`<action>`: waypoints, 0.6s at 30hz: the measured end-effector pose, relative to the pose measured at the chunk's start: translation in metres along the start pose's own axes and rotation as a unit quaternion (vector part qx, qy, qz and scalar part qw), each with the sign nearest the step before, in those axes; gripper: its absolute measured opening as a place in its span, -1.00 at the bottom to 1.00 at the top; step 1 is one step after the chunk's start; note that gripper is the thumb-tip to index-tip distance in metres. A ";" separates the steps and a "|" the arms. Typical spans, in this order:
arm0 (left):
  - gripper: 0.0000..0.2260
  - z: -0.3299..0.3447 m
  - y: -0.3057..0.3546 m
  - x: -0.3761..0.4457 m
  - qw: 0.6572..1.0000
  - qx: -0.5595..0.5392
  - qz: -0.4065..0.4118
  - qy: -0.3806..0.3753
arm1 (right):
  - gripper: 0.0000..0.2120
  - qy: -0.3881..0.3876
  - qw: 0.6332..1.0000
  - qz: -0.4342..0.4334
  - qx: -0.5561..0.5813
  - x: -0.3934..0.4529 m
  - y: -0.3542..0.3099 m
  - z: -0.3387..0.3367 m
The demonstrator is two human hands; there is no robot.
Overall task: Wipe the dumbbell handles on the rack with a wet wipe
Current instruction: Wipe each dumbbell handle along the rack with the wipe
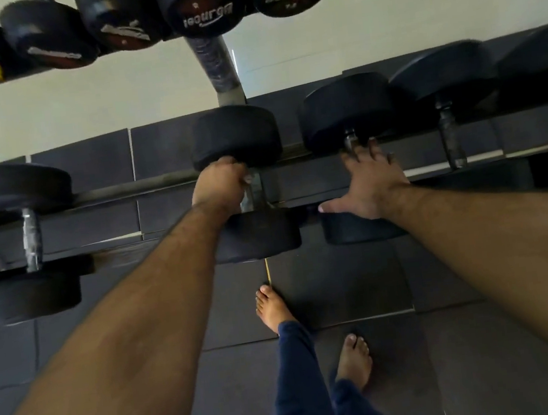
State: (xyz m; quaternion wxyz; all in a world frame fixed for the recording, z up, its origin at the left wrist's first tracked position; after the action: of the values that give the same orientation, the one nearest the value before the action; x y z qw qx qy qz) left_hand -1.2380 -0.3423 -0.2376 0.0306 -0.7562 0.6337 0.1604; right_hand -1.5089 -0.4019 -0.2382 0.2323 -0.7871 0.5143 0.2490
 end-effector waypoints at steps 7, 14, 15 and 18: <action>-0.79 -0.001 0.015 -0.010 0.994 -0.037 0.079 -0.066 | 0.48 -0.031 0.996 0.064 0.051 -0.001 0.001 0.006; -0.74 0.008 0.021 0.009 0.982 0.103 0.106 -0.114 | 0.49 0.002 0.997 0.067 0.034 -0.003 -0.003 0.004; -0.75 0.012 0.023 0.005 0.972 0.113 0.125 -0.166 | 0.48 0.005 0.997 0.065 0.033 -0.003 -0.003 0.003; -0.77 0.000 0.015 -0.009 0.973 -0.037 0.058 -0.220 | 0.46 0.008 0.998 0.057 0.037 -0.004 -0.004 0.002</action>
State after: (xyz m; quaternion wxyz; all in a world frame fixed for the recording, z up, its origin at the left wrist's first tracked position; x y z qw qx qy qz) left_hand -1.2537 -0.3362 -0.2330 0.1315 -0.6645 0.6480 0.3480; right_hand -1.5066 -0.3963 -0.2369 0.2422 -0.7492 0.5693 0.2366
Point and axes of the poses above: each hand's wrist, its own x-axis towards the middle knuckle, its own z-axis out of the palm, y = z × x, the point moved 7 cm from there along x, towards the middle knuckle, and after that the axes turned 3 degrees about -y, right-handed, at the moved point
